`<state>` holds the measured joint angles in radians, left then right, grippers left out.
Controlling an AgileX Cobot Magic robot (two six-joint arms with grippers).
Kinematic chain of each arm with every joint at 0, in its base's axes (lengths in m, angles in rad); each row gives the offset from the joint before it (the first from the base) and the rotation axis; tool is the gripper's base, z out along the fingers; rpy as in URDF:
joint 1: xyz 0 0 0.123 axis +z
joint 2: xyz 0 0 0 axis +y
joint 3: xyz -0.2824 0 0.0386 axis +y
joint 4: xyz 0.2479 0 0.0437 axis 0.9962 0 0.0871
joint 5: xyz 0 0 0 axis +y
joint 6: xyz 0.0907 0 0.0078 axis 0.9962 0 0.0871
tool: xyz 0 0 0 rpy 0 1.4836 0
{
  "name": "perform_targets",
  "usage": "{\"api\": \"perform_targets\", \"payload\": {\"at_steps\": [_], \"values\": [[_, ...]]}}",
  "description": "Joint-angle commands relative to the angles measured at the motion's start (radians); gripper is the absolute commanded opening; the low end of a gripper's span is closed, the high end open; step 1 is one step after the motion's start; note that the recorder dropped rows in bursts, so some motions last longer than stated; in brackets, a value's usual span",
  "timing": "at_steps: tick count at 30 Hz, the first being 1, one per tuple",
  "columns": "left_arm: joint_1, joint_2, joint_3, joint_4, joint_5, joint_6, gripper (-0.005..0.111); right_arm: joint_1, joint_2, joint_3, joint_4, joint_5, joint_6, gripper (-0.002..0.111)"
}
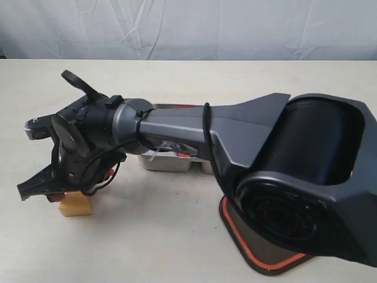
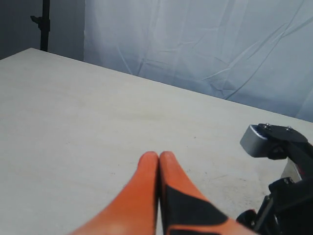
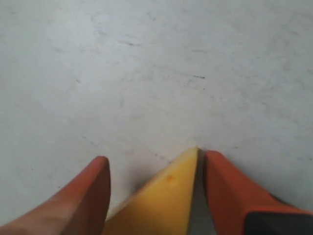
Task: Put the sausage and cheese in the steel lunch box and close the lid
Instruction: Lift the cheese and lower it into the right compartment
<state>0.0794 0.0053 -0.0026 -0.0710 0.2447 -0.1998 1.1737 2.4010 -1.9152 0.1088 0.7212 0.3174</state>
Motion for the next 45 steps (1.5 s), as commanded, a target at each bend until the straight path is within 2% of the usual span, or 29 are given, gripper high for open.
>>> {"api": "perform_targets", "payload": {"at_steps": [1, 4, 6, 9, 16, 21, 24, 26, 30, 35, 40, 45], "values": [[-0.002, -0.005, 0.003, 0.007, -0.011, 0.0, 0.0, 0.013, 0.007, -0.004, -0.022, 0.084, 0.0, 0.054], [-0.002, -0.005, 0.003, 0.007, -0.011, 0.0, 0.0, 0.013, 0.007, -0.004, -0.04, 0.185, 0.0, 0.051], [-0.002, -0.005, 0.003, 0.007, -0.011, 0.0, 0.0, 0.013, 0.007, -0.004, -0.04, 0.215, 0.0, 0.038], [-0.002, -0.005, 0.003, 0.007, -0.011, 0.0, 0.0, 0.013, 0.007, -0.004, -0.04, 0.215, 0.0, 0.001], [-0.002, -0.005, 0.003, 0.007, -0.011, 0.0, 0.0, 0.013, -0.047, -0.004, -0.109, 0.211, 0.006, -0.001], [-0.002, -0.005, 0.003, 0.007, -0.011, 0.0, 0.0, 0.013, -0.165, -0.004, -0.234, 0.207, 0.015, -0.001], [-0.002, -0.005, 0.003, 0.007, -0.011, 0.0, 0.0, 0.011, -0.243, -0.004, -0.417, 0.239, 0.059, -0.001], [-0.002, -0.005, 0.003, 0.007, -0.011, 0.0, 0.0, -0.005, -0.264, -0.004, -0.466, 0.262, 0.085, -0.001], [-0.002, -0.005, 0.003, 0.007, -0.011, 0.0, 0.0, -0.096, -0.291, -0.004, -0.402, 0.292, 0.079, -0.001], [-0.002, -0.005, 0.003, 0.007, -0.011, 0.0, 0.0, -0.263, -0.325, -0.004, -0.347, 0.331, 0.049, -0.001], [-0.002, -0.005, 0.003, 0.007, -0.011, 0.0, 0.0, -0.32, -0.347, -0.004, -0.342, 0.392, 0.049, -0.001], [-0.002, -0.005, 0.003, 0.007, -0.011, 0.0, 0.0, -0.325, -0.349, 0.029, -0.342, 0.411, 0.04, -0.001]]}}
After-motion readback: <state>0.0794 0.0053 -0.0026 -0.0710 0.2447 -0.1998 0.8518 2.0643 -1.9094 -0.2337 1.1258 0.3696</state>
